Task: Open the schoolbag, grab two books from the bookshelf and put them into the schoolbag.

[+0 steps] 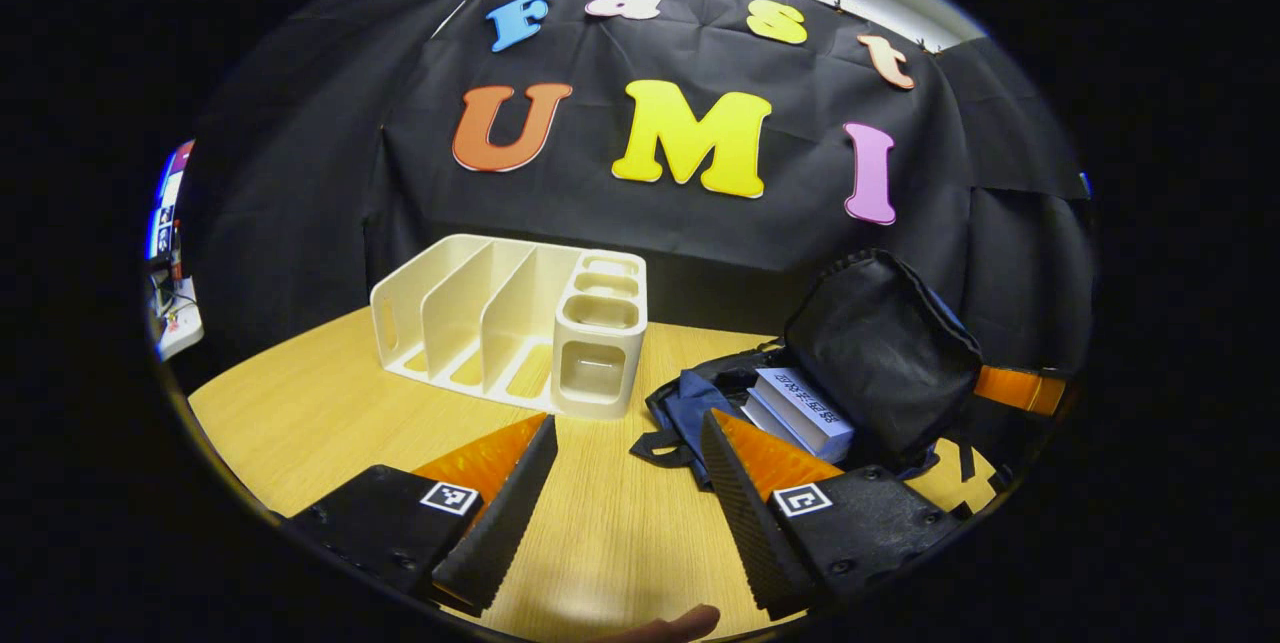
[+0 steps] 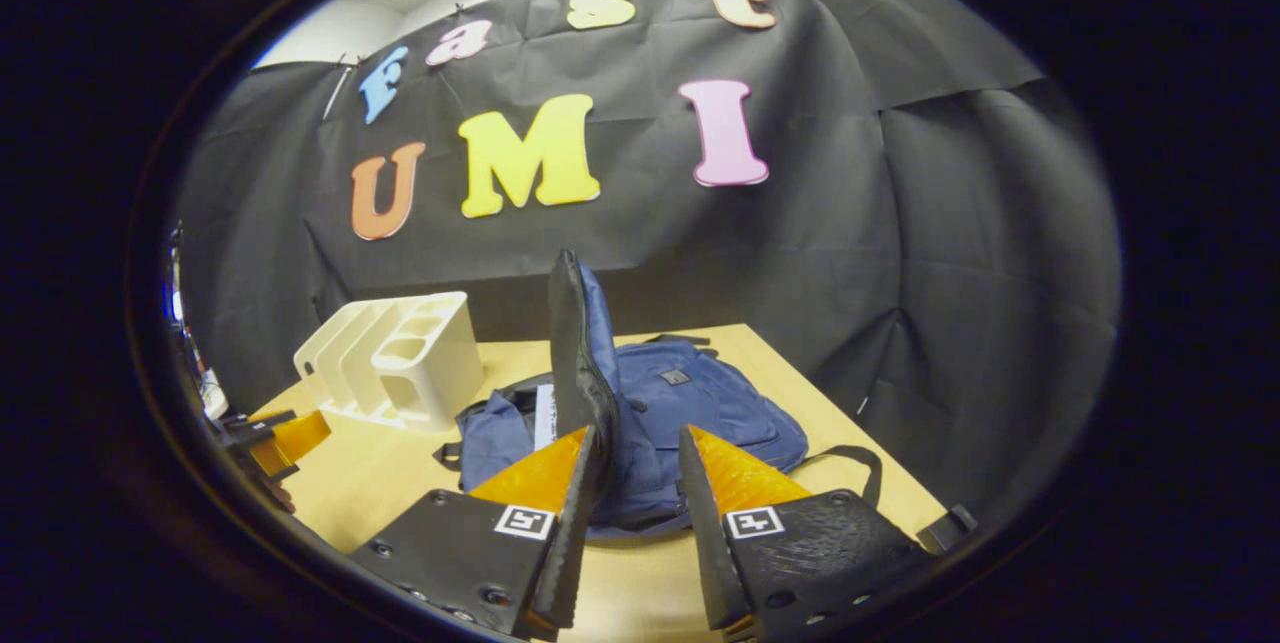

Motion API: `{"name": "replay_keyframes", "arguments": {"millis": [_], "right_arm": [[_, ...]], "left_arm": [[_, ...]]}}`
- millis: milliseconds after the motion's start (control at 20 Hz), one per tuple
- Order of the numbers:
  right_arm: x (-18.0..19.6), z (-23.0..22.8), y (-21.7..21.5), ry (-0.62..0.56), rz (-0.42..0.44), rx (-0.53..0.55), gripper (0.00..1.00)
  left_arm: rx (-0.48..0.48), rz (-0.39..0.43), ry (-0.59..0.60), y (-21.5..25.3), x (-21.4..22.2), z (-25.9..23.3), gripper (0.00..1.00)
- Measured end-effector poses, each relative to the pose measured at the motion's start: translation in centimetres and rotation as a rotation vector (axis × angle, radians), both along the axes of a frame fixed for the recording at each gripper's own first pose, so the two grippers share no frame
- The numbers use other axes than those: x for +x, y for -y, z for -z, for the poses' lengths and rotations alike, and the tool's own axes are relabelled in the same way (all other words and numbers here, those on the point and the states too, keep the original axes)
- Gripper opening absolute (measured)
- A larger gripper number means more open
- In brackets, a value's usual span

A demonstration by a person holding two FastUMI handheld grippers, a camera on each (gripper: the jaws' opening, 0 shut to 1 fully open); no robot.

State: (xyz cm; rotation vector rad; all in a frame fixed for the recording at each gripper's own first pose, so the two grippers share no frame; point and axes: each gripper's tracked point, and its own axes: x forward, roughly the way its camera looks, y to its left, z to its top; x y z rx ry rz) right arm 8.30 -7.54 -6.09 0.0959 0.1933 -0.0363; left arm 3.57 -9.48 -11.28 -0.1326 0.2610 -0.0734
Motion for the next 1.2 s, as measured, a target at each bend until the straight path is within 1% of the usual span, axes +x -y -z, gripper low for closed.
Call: {"name": "replay_keyframes", "arguments": {"millis": [200,300,350,400,450,500,550,650,700,800,850,900,1000,1100,1200], "right_arm": [[-3.4,-1.5,0.2,0.065,0.015,-0.035,0.48],[-5.2,-1.9,0.1,0.092,0.01,-0.044,0.48],[-6.2,-2.1,-0.1,0.105,0.001,-0.043,0.52],[-7.0,-2.1,-0.2,0.117,-0.006,-0.045,0.55],[-7.6,-2.2,-0.2,0.13,-0.011,-0.05,0.63],[-8.0,-2.4,-0.4,0.144,-0.016,-0.058,0.67],[-8.4,-2.4,-0.2,0.153,-0.011,-0.069,0.76],[-9.2,-2.7,0.0,0.176,-0.011,-0.084,0.84],[-9.7,-3.1,0.0,0.195,-0.013,-0.084,0.89],[-10.1,-3.5,0.8,0.217,0.004,-0.088,0.96],[-10.3,-3.5,1.2,0.228,0.013,-0.094,0.98],[-10.6,-3.6,1.4,0.237,0.017,-0.098,0.97],[-10.8,-3.9,1.7,0.243,0.025,-0.1,0.97],[-11.1,-4.0,1.3,0.245,0.008,-0.059,0.97],[-10.8,-3.6,0.9,0.232,-0.016,-0.063,0.97]], "left_arm": [[0.027,-0.037,0.052,-1.9,-2.6,-2.4,0.93],[0.008,-0.048,0.08,-2.5,-3.7,-3.2,0.94],[0.005,-0.044,0.089,-2.7,-4.2,-3.4,0.94],[0.009,-0.044,0.091,-2.9,-4.6,-3.7,0.96],[0.026,-0.038,0.098,-3.1,-4.9,-4.1,0.98],[0.056,-0.033,0.109,-3.1,-5.3,-4.5,0.98],[0.083,-0.025,0.119,-3.3,-5.6,-4.7,0.98],[0.12,-0.016,0.127,-3.4,-6.0,-5.5,0.98],[0.126,-0.017,0.139,-3.7,-6.2,-5.8,0.98],[0.103,-0.023,0.142,-4.2,-6.6,-6.2,0.98],[0.095,-0.024,0.141,-4.3,-6.8,-6.2,0.98],[0.099,-0.032,0.151,-4.5,-6.9,-6.5,0.98],[0.121,-0.046,0.152,-5.1,-7.0,-6.6,0.98],[0.155,-0.065,0.178,-6.2,-7.4,-7.4,0.98],[0.161,-0.095,0.197,-7.1,-7.7,-7.9,0.98]]}}
